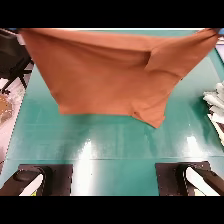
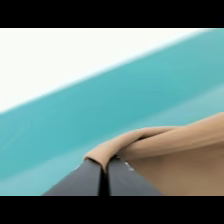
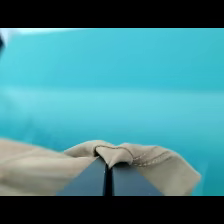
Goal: Fold the shirts.
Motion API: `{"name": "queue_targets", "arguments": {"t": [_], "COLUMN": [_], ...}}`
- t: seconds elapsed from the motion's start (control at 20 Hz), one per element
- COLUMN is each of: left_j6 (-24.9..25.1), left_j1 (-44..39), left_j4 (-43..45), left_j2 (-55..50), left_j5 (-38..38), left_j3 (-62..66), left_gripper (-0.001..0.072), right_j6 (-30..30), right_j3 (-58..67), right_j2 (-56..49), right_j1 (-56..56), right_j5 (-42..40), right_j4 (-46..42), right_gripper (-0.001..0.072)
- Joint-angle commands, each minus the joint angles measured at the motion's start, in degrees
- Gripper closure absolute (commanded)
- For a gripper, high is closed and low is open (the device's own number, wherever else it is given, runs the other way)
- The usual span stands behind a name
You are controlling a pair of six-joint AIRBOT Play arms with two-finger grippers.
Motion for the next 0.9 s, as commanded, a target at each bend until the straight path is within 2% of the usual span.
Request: {"name": "queue_targets", "arguments": {"t": [0.0, 0.1, 0.3, 0.55, 0.7, 0.85], "left_j6": [-3.7, -4.5, -4.6, -4.5, -4.3, -4.0], "left_j1": [0.0, 0.0, 0.0, 0.0, 0.0, 0.0], "left_j4": [2.4, 3.3, 3.0, 0.5, 0.2, 0.5], "left_j2": [8.7, 12.8, 17.8, 18.2, 18.0, 18.0], "left_j5": [-4.5, -6.6, -7.1, -6.9, -7.6, -7.4], "left_j3": [3.5, 5.3, 8.7, 12.7, 12.6, 9.0], "left_gripper": [0.0686, 0.0686, 0.0686, 0.0686, 0.0685, 0.0685], "right_j6": [7.5, 9.3, 9.2, 9.2, 9.2, 9.2], "right_j3": [0.0, 0.0, 0.0, 0.0, 0.0, 0.0], "right_j2": [12.1, 18.3, 27.9, 34.6, 34.7, 31.3], "right_j1": [-5.1, -9.6, -14.1, -16.2, -16.9, -16.9], "right_j5": [-2.1, -3.7, -8.7, -16.3, -15.4, -10.1], "right_j4": [-0.2, -0.2, -0.2, -0.1, -0.1, 0.3], "right_gripper": [0.0695, 0.0695, 0.0695, 0.0695, 0.0695, 0.0695]}}
